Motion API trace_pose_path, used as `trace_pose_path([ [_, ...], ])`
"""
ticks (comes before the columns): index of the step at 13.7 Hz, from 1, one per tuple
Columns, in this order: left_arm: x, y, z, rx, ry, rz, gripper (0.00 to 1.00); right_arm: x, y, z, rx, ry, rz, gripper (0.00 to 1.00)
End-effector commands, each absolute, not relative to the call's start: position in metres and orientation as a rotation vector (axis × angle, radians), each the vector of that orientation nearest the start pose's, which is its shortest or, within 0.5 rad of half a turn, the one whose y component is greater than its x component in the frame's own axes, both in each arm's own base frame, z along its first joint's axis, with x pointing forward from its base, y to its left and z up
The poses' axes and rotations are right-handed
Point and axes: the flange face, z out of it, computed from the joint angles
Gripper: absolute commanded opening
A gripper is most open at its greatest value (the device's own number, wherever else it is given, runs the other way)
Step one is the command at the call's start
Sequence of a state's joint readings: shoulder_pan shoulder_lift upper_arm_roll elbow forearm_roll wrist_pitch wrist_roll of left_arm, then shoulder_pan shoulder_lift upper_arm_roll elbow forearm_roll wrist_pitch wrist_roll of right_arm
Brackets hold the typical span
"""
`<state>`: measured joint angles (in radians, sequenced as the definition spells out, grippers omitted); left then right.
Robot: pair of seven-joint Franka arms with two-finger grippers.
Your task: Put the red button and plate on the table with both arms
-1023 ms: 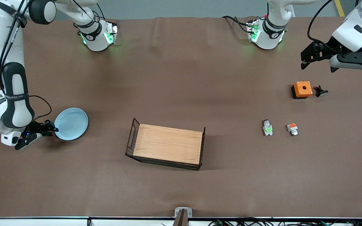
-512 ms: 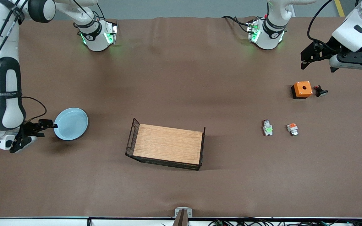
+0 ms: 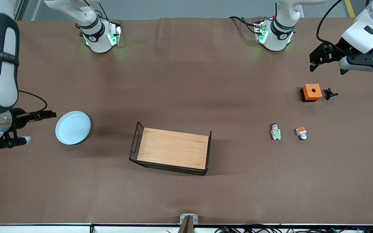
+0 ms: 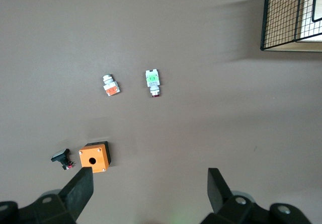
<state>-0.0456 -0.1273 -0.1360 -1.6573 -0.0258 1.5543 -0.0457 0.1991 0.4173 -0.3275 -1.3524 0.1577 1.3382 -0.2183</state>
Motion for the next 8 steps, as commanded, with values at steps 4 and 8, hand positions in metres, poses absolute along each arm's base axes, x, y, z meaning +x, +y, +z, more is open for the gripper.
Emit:
trace_pose_path([
  [4,0.497,-0.101,0.654,-3.127,0.193,-0.052,1.0,0.571,0.004,0.596,-3.049,-0.089,0.454,1.0],
  [8,0.497,-0.1,0.654,-3.127,0.191,-0.052,1.0,0.539,-0.009,0.647,-3.057,-0.063,0.337,1.0],
])
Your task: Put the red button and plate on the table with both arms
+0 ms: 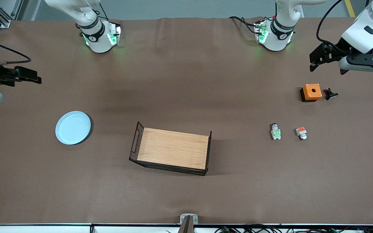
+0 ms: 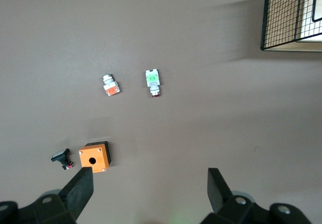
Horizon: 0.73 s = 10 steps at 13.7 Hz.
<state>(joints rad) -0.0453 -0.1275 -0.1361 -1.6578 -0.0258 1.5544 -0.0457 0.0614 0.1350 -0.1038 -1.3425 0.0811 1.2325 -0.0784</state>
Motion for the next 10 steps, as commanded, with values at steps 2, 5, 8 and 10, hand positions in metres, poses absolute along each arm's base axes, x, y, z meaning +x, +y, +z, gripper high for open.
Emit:
trace_pose_path([
  [2,0.497,-0.1,0.654,-3.127,0.191,-0.052,1.0,0.517,-0.017,0.666,-3.059,-0.048,0.294,1.0],
  [5,0.497,-0.1,0.654,-3.127,0.191,-0.052,1.0,0.487,-0.019,0.681,-3.056,-0.048,0.267,1.0],
  [8,0.497,-0.1,0.654,-3.127,0.191,-0.052,1.0,0.465,-0.015,0.682,-3.08,-0.027,0.318,1.0],
  [10,0.497,-0.1,0.654,-3.127,0.191,-0.052,1.0,0.465,-0.004,0.683,-3.096,-0.05,0.318,1.0],
])
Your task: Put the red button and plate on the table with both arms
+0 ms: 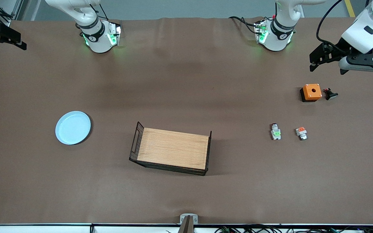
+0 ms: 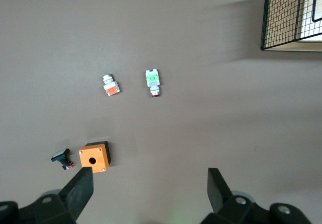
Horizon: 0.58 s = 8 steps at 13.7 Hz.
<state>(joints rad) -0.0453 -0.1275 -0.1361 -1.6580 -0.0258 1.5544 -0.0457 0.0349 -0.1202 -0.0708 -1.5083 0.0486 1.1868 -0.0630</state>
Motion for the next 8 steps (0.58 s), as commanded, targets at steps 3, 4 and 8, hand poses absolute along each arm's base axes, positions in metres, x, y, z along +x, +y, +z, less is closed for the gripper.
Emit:
trace_pose_path([
  [3,0.497,-0.1,0.654,-3.127,0.191,-0.052,1.0,0.465,-0.008,0.685,-3.096,-0.029,0.316,1.0],
  [4,0.497,-0.1,0.654,-3.127,0.191,-0.052,1.0,0.465,-0.009,0.688,-3.097,-0.027,0.297,1.0],
  [8,0.497,-0.1,0.653,-3.127,0.191,-0.052,1.0,0.464,-0.015,0.699,-3.122,-0.022,0.288,1.0],
])
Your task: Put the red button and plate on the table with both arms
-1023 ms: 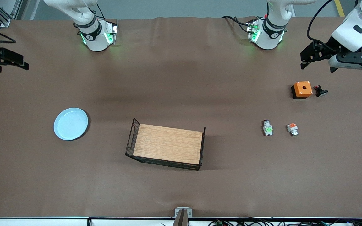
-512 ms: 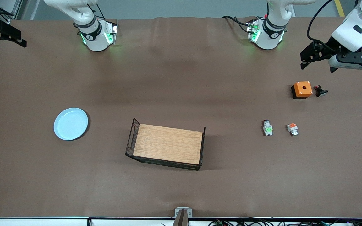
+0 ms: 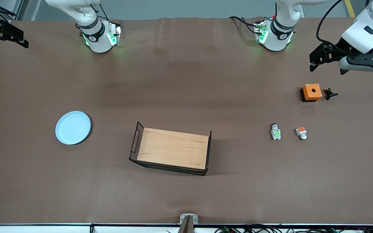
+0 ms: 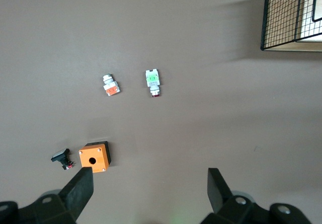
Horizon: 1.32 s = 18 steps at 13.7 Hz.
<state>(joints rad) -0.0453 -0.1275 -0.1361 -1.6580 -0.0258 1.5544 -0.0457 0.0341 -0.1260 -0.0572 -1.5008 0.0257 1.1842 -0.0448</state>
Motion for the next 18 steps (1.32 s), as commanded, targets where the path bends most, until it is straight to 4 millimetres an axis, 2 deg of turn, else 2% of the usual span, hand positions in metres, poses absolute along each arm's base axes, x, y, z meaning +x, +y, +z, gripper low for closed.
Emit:
trace_pose_path([
  [1,0.497,-0.1,0.654,-3.127,0.191,-0.052,1.0,0.464,-0.015,0.699,-3.131,-0.023,0.289,1.0],
  [6,0.497,-0.101,0.653,-3.127,0.193,-0.05,1.0,0.468,-0.017,0.706,-3.142,-0.014,0.221,1.0],
  [9,0.497,-0.101,0.653,-3.127,0.193,-0.05,1.0,0.469,-0.014,0.704,-3.139,-0.015,0.234,1.0],
  [12,0.497,-0.101,0.653,-3.128,0.186,-0.05,1.0,0.47,-0.021,0.703,-3.118,0.002,0.234,1.0],
  [18,0.497,-0.101,0.652,-3.128,0.186,-0.048,1.0,0.474,-0.014,0.7,-3.137,-0.007,0.232,1.0],
])
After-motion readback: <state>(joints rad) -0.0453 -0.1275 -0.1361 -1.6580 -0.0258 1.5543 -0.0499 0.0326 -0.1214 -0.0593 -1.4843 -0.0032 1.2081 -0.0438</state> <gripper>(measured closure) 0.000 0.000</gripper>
